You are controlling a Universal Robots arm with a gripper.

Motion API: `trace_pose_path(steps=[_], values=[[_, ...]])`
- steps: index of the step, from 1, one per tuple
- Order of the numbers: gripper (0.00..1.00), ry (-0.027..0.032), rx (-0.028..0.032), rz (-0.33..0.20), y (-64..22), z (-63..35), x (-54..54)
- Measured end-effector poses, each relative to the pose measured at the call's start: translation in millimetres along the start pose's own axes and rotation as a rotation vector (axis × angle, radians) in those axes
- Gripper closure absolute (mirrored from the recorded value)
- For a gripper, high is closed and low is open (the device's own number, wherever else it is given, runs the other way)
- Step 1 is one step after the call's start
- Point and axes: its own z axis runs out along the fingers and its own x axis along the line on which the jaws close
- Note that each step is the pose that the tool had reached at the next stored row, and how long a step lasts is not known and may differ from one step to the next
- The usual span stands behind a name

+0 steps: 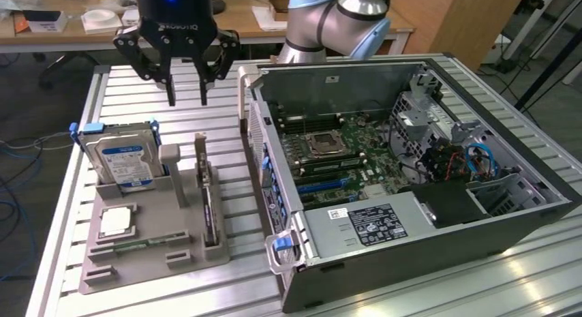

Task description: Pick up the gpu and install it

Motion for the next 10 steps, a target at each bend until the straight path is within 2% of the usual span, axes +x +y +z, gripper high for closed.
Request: trace_pose_path(steps=[10], values=[[0.53,0.0000,0.0001,0.000,-37.5,-1.5,-1.0]])
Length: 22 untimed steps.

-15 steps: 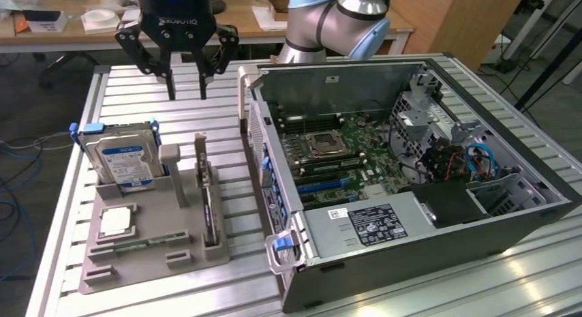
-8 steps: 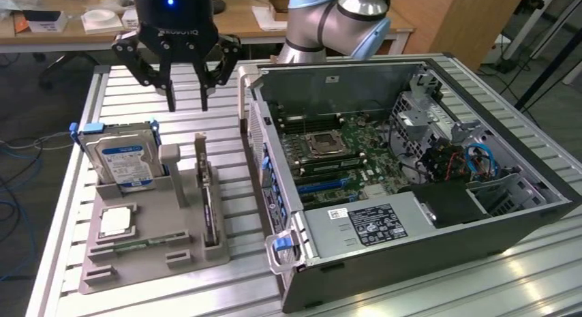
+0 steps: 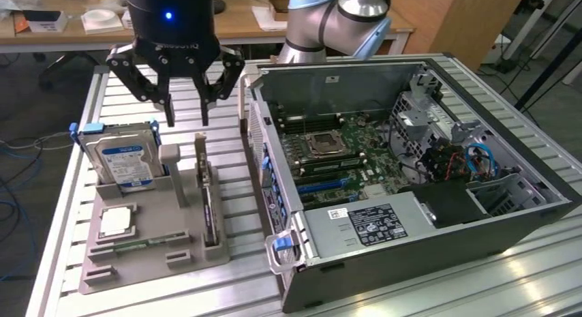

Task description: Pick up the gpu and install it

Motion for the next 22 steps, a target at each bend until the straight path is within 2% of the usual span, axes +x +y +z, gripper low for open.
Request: trace_pose_path(steps=[3,5,9,22], values=[[0.53,0.0000,0.0000,0.000,-12.6,-0.3,-0.7],[0.53,0.0000,0.0002,0.000,-17.9,-0.6,-1.5],[0.53,0.0000,0.0001,0.000,-18.3,4.2,-11.4],[0.53,-0.0001,0.0007,0.000,-19.0,27.9,-13.2]])
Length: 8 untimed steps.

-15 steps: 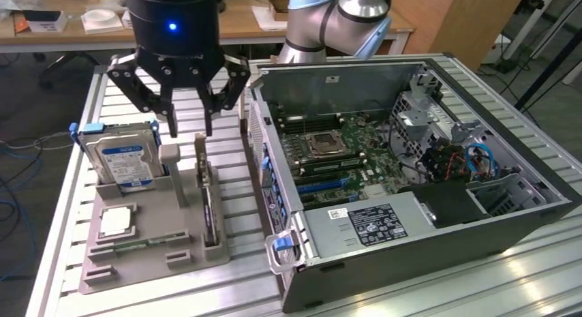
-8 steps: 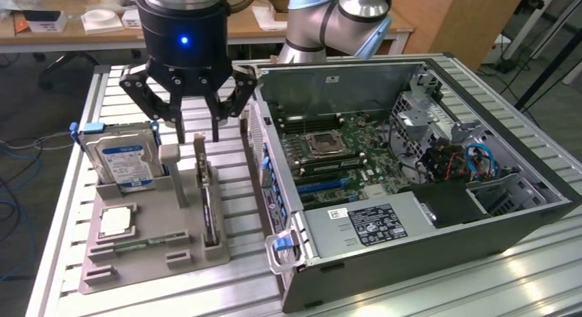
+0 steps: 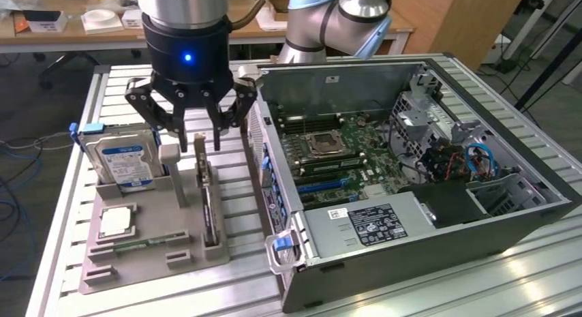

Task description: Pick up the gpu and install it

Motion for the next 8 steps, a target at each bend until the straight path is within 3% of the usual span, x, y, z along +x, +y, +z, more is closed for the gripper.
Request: trace_pose_path(steps=[8], values=[[0.53,0.0000,0.0003,0.000,-0.5,14.5,-0.4]])
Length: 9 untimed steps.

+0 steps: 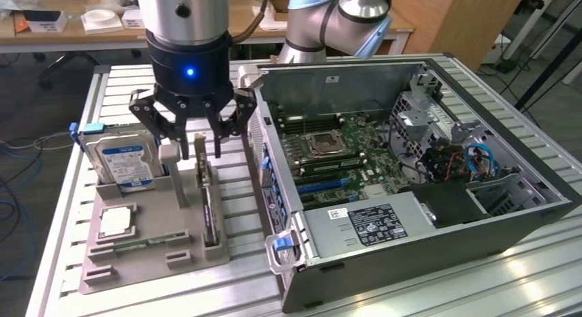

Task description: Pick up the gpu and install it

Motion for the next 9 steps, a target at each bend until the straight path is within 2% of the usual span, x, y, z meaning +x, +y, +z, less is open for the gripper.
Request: trace_pose_path(steps=[5,9], values=[[0.53,0.0000,0.0003,0.000,-0.4,8.9,-0.3],[0.53,-0.0002,0.0034,0.000,-0.6,16.3,-0.5]])
